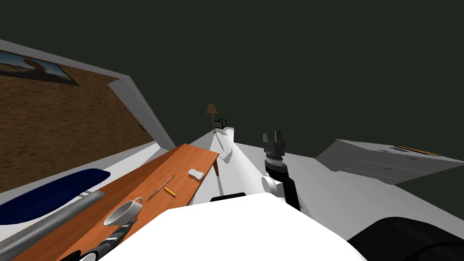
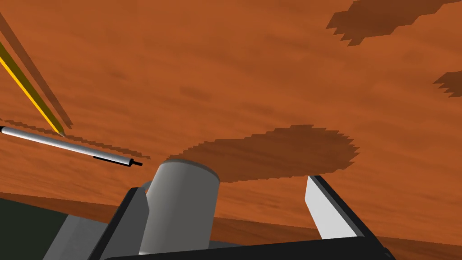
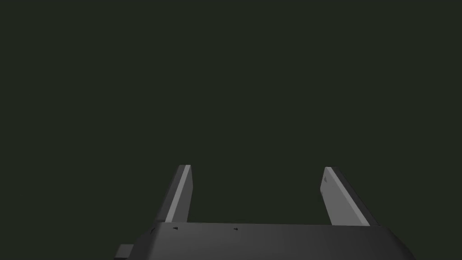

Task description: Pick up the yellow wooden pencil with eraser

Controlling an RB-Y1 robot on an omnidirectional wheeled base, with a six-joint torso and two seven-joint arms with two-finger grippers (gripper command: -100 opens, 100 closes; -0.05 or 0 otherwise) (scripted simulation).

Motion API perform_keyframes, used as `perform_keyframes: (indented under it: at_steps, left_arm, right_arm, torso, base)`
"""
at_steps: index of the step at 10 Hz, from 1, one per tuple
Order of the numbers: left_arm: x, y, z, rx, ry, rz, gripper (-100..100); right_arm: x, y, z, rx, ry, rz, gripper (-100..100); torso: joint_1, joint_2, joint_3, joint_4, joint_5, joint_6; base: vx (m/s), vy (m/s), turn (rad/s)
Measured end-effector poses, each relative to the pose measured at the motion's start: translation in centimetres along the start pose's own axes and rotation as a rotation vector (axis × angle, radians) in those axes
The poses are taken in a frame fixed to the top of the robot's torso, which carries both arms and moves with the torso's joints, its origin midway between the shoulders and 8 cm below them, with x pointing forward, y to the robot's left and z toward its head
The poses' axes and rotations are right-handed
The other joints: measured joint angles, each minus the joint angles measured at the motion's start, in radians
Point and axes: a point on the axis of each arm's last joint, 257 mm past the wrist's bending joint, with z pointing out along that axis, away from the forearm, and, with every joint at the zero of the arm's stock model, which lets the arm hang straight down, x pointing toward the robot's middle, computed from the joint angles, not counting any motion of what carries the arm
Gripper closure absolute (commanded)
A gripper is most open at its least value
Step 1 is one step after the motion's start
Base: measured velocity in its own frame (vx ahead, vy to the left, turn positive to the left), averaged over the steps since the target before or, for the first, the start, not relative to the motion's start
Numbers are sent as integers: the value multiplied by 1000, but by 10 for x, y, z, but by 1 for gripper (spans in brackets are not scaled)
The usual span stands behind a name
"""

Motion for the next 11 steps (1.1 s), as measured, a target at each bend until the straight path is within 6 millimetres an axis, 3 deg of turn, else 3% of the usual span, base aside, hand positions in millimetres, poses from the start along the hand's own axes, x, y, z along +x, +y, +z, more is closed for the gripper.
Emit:
perform_keyframes:
  at_steps: [5,11]
  left_arm:
    - [0,59,-2,-144,96,-27,-100]
    - [9,106,-8,-261,216,-89,-100]
  right_arm:
    - [0,0,0,0,0,0,0]
    - [0,0,0,0,0,0,0]
  torso:
    - [1,-1,-1,0,0,0]
    - [2,0,0,0,0,1]
  base:
    - [34,11,-184]
    - [24,26,-257]
